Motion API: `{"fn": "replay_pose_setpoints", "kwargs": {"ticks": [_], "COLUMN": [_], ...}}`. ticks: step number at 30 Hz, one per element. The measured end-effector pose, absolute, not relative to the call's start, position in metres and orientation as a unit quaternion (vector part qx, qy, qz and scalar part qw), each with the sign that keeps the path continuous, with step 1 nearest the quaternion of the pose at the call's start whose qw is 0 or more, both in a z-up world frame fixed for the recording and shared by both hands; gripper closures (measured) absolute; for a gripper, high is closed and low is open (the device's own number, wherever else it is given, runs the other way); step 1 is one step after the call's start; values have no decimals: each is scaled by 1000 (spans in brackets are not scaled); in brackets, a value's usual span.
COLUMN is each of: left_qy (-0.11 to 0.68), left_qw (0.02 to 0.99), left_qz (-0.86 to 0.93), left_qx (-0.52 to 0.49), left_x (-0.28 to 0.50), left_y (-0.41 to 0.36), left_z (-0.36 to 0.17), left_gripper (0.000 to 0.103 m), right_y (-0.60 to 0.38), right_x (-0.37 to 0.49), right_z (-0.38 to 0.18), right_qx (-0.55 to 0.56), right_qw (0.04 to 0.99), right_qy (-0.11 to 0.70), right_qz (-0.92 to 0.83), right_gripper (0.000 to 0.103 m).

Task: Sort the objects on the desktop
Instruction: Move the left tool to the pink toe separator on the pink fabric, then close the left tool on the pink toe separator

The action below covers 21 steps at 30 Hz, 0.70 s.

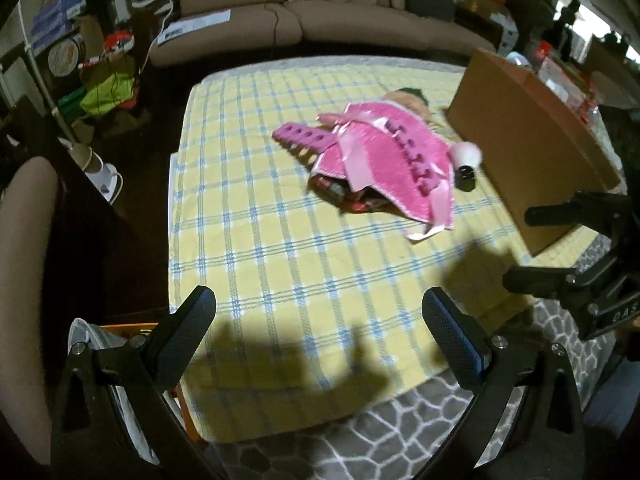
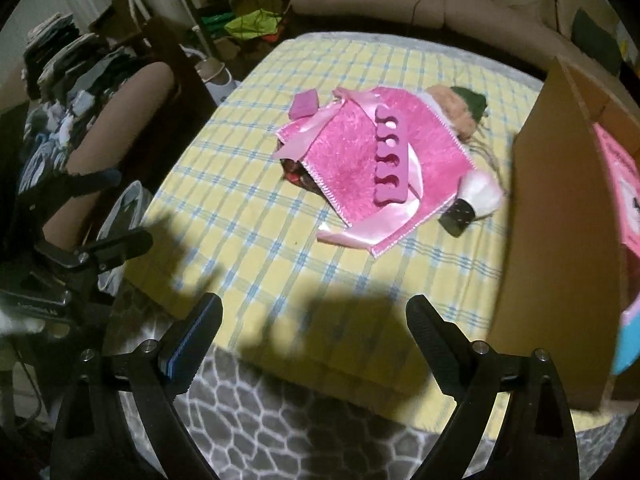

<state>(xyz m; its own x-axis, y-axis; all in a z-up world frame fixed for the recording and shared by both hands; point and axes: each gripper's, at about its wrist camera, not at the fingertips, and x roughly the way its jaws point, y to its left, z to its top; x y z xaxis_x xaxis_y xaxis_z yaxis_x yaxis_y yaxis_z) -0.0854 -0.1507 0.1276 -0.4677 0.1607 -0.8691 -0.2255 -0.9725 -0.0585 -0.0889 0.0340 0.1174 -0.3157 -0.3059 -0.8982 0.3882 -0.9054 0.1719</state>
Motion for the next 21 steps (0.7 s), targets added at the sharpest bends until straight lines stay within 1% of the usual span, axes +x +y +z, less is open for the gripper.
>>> {"fn": "replay_pose_setpoints", "kwargs": {"ticks": [4, 9, 13, 17, 20, 21], "left_qy": [28, 19, -10, -54, -75, -84], "left_qw": [116, 114, 102, 90, 80, 79], "left_qz": [856, 855, 854, 856, 855, 852], "left_qx": [-503, -505, -510, -506, -507, -511], "left_x": [-97, -117, -149, -188, -219, -232], "left_y": [-153, -158, -172, -186, -190, -189], "left_z": [111, 93, 90, 96, 98, 97], "left_gripper": [0, 0, 0, 0, 0, 0], "right_y": [38, 47, 48, 45, 41, 41], "right_x": [-115, -152, -179, -200, -212, -215], "right_z": [101, 97, 95, 89, 80, 77], "right_qx": [541, 530, 518, 514, 518, 520], "right_qw": [207, 194, 190, 190, 191, 191], "right_qy": [16, -9, -7, 1, 7, 11], "right_qz": [-815, -825, -834, -837, -833, -833], "right_gripper": [8, 8, 8, 17, 20, 25]}}
